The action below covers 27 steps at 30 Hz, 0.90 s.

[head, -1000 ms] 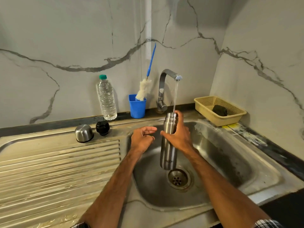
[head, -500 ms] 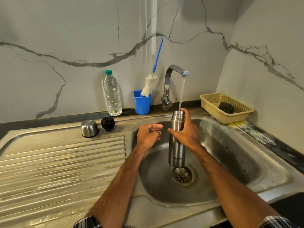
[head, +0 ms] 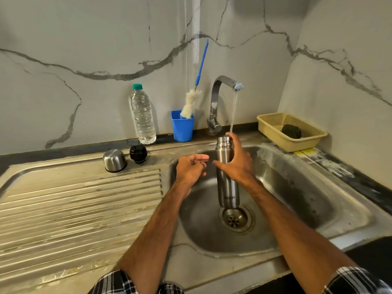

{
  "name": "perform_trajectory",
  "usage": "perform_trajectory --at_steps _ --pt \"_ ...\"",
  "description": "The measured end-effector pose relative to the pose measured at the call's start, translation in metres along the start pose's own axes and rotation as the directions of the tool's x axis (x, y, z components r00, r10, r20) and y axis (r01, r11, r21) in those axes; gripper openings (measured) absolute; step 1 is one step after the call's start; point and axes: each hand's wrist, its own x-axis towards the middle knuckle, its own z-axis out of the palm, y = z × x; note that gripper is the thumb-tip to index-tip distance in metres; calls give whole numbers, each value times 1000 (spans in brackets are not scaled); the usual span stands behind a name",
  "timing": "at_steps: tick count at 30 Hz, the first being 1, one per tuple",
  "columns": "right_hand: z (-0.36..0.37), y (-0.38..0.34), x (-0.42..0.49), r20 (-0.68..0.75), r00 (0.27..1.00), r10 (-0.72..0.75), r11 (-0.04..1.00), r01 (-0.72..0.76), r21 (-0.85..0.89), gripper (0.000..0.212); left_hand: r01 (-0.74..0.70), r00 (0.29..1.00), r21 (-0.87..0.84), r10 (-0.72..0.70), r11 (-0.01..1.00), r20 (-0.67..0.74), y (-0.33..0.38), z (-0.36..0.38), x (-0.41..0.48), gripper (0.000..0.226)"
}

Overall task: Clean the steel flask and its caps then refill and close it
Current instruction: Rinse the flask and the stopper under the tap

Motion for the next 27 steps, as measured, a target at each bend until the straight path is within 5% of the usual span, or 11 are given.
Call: perform_trajectory --at_steps 3,20,24,27 --pt "-2 -1 4 -90 996 -13 997 20 72 109 15 1000 -12 -15 1000 -3 1 -1 1 28" --pt "0 -1 1 -11 1000 10 1000 -10 2 110 24 1000 5 -24 1000 -1 0 1 -1 28" --pt "-5 -4 5 -127 991 -36 998 42 45 108 32 999 5 -32 999 -2 -1 3 2 27" --pt "-4 -4 -1 -3 1000 12 1000 -12 -27 110 14 1000 24 -14 1000 13 -1 4 -1 28"
